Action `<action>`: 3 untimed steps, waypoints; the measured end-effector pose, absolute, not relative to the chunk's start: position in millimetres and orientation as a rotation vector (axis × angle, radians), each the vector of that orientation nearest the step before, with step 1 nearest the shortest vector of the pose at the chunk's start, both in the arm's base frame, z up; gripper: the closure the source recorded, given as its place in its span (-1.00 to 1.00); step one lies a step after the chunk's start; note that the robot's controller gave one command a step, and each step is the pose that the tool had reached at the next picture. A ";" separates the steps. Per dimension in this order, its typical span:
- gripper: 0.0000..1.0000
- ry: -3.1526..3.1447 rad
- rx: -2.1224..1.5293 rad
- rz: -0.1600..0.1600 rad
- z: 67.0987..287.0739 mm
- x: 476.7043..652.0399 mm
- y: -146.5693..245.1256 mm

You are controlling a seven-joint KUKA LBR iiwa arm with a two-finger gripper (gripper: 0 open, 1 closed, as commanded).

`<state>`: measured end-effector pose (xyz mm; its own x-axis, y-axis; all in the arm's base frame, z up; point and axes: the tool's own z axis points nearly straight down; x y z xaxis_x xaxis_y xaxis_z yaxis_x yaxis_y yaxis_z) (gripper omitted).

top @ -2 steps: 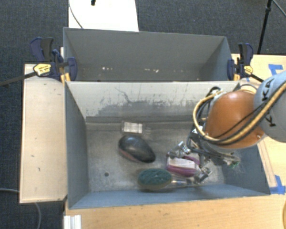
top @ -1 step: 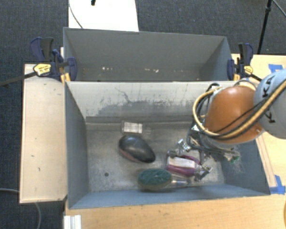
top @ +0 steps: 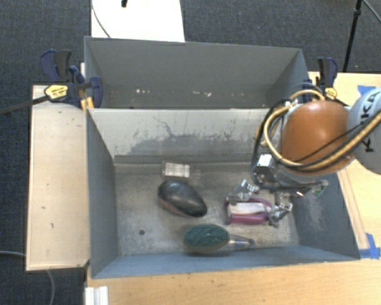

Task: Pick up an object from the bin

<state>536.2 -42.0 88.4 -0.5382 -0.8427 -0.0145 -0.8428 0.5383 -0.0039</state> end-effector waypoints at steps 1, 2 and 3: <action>-1.00 2.971 -1.001 0.000 72.2 588.7 -58.9; 1.00 2.967 -0.996 -0.001 74.5 590.5 -58.4; 1.00 2.799 -1.409 -0.006 211.8 583.9 -53.8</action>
Offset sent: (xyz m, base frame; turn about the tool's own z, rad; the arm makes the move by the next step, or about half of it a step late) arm 0.0505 -0.0175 -0.0184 0.3502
